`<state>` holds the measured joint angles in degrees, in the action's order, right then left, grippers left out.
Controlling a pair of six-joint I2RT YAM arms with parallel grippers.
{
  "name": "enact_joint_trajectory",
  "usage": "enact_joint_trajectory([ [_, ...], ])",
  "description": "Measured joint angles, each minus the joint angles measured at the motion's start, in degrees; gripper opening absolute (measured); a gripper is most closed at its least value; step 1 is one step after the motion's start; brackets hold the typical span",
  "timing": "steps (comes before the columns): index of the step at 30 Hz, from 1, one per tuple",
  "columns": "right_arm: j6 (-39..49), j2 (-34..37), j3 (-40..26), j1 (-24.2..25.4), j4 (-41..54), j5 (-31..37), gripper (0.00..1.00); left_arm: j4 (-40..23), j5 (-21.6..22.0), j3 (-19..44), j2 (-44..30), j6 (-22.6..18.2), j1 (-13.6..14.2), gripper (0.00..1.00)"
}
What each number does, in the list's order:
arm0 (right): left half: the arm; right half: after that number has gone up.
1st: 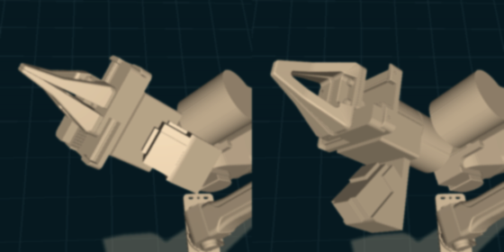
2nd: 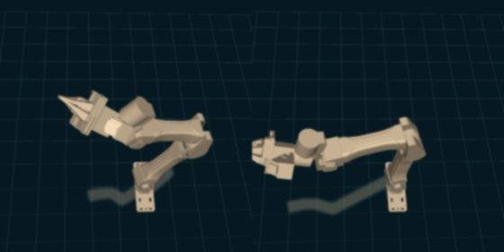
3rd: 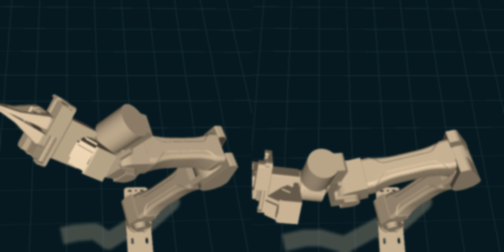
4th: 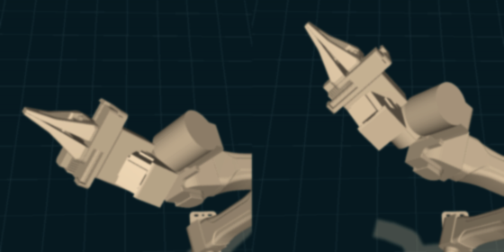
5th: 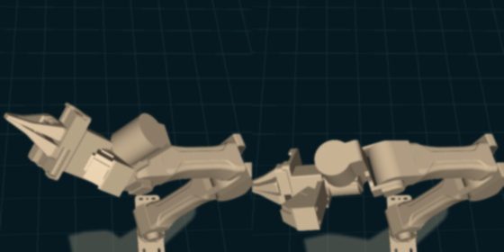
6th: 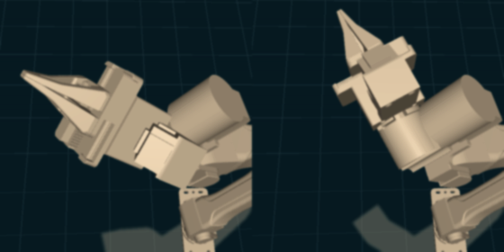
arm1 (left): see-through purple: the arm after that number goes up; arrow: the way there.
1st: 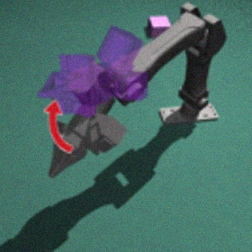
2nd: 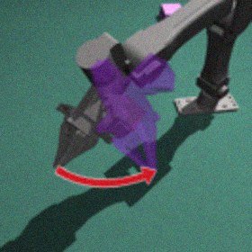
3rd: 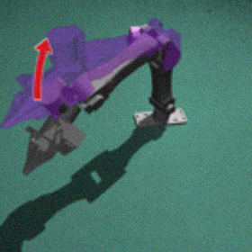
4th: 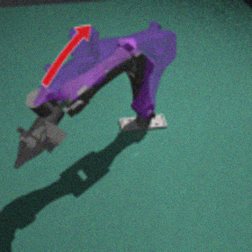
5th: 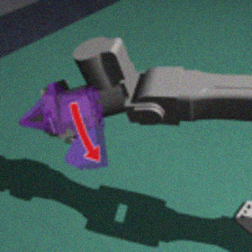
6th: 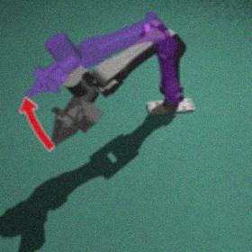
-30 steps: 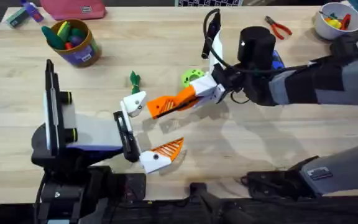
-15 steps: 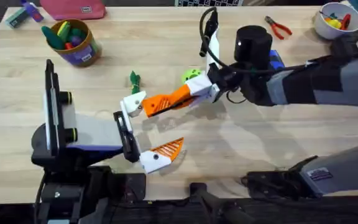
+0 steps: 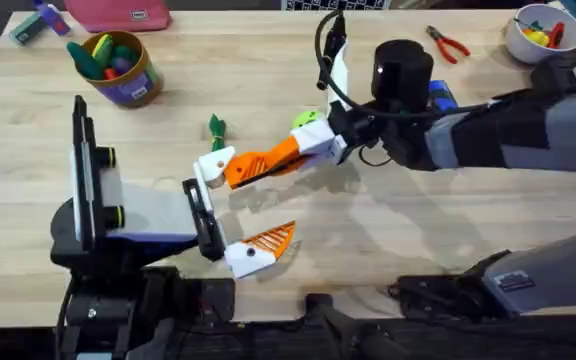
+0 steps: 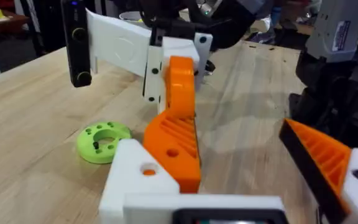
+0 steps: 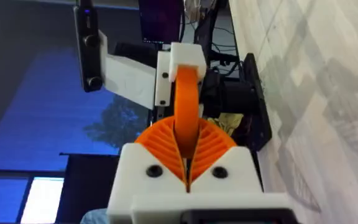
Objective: Pick up the gripper from the table and insert it into the empty holder that is missing its gripper. Then pick up a screw, insert it into the mounting hole, and use the screwdriver to tighten it. Finally, clean up the table by picking up the vegetable and placing it into the bucket.
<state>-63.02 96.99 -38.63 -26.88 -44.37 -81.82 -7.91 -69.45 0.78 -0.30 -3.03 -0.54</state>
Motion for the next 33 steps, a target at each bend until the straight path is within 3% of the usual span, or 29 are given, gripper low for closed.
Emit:
enact_joint_trajectory([
  [33, 0.24, 0.0, -2.3, -4.08, 2.81, 7.23, 0.009, -0.01, 0.02, 0.0, 0.0, 0.07, -0.04, 0.986],
])
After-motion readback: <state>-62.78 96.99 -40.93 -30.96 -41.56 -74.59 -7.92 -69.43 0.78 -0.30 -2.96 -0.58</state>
